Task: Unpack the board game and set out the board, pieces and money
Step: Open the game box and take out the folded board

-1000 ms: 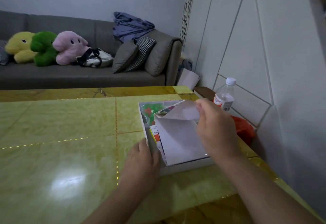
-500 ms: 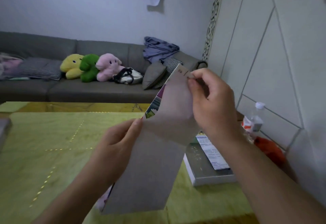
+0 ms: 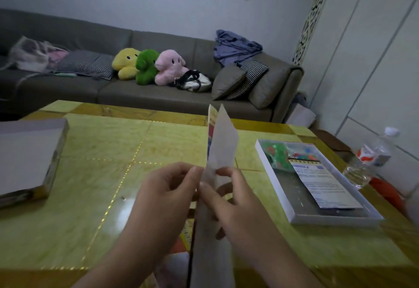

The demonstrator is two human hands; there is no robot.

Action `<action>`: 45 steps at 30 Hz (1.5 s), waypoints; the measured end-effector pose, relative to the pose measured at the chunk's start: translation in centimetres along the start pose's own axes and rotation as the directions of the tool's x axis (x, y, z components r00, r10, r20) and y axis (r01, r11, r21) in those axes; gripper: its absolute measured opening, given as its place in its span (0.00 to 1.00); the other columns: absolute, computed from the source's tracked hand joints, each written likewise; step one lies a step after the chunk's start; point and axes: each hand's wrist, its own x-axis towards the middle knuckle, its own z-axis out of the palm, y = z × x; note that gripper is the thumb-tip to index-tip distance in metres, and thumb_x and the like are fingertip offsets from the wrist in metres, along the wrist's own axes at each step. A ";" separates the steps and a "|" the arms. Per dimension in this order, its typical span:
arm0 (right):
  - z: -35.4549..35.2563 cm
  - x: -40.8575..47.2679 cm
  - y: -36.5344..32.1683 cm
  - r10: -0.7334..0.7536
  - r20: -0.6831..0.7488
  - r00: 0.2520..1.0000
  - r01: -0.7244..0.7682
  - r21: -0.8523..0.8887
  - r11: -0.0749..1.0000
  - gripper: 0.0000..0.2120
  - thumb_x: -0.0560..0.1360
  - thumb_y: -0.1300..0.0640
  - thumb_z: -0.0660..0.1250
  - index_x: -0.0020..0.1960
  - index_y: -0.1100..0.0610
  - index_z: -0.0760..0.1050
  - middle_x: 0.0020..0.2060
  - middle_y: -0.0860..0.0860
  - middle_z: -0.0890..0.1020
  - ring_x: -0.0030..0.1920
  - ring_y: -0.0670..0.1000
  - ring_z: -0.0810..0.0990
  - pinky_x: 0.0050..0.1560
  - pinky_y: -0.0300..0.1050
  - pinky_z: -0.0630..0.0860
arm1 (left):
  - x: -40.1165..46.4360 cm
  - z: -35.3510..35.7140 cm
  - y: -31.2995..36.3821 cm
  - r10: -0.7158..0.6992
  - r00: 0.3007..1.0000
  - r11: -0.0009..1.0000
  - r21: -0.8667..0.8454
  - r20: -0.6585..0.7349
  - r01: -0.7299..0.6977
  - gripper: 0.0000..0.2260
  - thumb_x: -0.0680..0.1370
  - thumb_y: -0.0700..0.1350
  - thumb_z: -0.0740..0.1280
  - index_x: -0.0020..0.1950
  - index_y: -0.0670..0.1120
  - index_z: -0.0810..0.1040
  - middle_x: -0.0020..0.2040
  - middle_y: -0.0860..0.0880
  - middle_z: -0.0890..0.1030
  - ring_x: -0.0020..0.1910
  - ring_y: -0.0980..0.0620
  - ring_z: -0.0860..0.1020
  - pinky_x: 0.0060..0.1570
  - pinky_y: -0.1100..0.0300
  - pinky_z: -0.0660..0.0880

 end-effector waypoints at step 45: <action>-6.2 -0.9 0.6 -0.038 0.101 0.994 -0.017 0.488 0.873 0.24 0.77 0.39 0.69 0.59 0.59 0.78 0.44 0.54 0.83 0.41 0.53 0.82 0.37 0.48 0.80 | -0.9 3.0 2.4 -0.126 0.948 0.975 -0.140 0.294 0.173 0.10 0.75 0.49 0.74 0.51 0.45 0.88 0.50 0.46 0.88 0.52 0.51 0.86 0.46 0.56 0.84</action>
